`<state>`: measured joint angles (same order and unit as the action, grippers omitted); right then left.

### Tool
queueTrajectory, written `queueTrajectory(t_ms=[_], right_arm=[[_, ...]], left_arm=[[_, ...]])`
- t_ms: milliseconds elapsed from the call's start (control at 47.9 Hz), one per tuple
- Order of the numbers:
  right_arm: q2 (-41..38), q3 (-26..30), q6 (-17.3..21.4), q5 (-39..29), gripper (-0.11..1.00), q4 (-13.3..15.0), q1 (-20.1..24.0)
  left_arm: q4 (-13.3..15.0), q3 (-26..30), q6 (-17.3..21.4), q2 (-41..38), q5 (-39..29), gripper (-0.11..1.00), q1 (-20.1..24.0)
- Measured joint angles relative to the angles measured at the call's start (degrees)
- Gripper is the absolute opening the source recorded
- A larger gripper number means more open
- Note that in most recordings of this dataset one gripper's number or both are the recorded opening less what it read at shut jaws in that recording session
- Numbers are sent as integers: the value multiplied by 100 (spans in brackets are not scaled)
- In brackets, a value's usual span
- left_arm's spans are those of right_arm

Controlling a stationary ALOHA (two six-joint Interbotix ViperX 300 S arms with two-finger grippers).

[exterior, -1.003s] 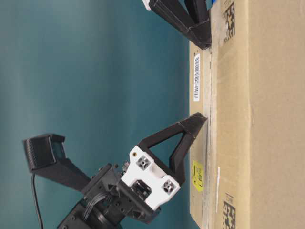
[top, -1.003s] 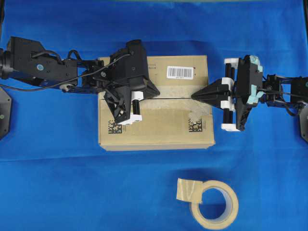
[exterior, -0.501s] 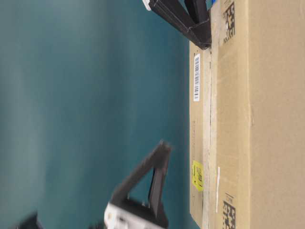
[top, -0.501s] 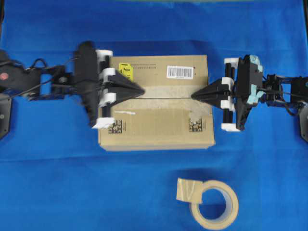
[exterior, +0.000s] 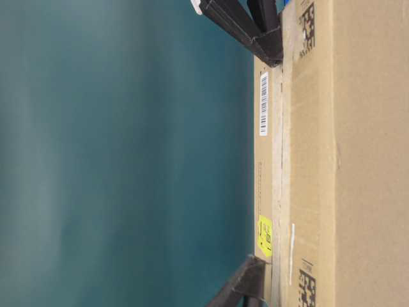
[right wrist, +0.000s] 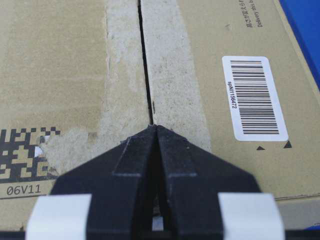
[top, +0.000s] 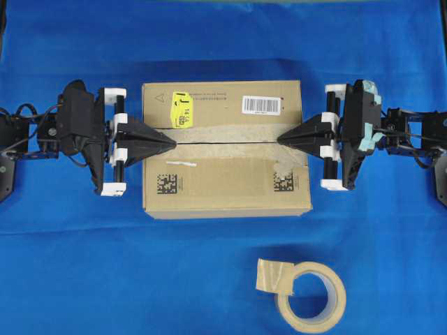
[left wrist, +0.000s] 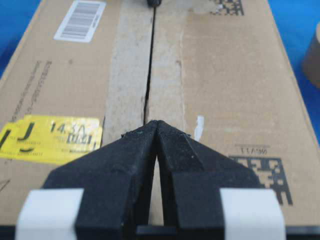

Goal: Close the cardboard box.

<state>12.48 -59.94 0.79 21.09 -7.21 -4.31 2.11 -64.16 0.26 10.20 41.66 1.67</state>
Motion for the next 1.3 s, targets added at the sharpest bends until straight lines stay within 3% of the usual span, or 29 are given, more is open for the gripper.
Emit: queueTrajectory(t_ms=[397, 1295], right_arm=[[0, 0, 0, 0, 0, 9, 0], [0, -9, 0, 0, 0, 9, -9]], left_arm=[[79, -229, 0, -246, 431, 0, 62], [97, -211, -26, -396, 492, 0, 70]])
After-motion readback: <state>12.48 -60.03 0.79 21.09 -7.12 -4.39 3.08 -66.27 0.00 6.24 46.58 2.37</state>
